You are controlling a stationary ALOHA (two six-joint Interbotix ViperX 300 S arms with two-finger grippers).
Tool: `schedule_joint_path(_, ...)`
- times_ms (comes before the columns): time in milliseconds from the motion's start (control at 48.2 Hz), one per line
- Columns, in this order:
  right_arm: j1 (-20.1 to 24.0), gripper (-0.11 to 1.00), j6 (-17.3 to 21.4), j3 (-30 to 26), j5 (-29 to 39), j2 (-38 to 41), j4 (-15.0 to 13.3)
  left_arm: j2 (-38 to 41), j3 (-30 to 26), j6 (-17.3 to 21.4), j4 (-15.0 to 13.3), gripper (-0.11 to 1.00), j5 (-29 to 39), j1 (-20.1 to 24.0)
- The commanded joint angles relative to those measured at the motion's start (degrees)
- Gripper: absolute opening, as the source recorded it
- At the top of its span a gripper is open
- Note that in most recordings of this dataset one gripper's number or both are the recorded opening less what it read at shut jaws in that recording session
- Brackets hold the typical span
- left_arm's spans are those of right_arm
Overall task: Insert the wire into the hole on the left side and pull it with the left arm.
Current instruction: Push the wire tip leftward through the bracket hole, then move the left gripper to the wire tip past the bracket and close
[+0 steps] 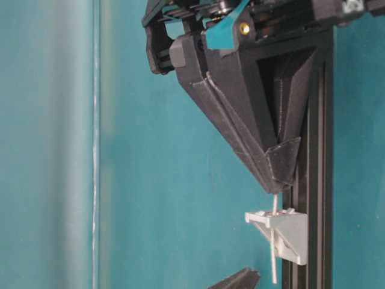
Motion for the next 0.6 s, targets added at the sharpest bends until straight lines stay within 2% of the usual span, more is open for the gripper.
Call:
schedule_joint_path(0,-0.44,0.01,0.0,-1.14,-0.26,-0.7,-0.09,-0.97,-0.18,0.09,0.18,0.65,-0.26,0.18)
schedule_joint_path(581,-0.79,0.01,-1.41,-2.9,0.97,-0.35,-0.09,-0.97,-0.18,0.09,0.09,0.65,-0.09,0.18)
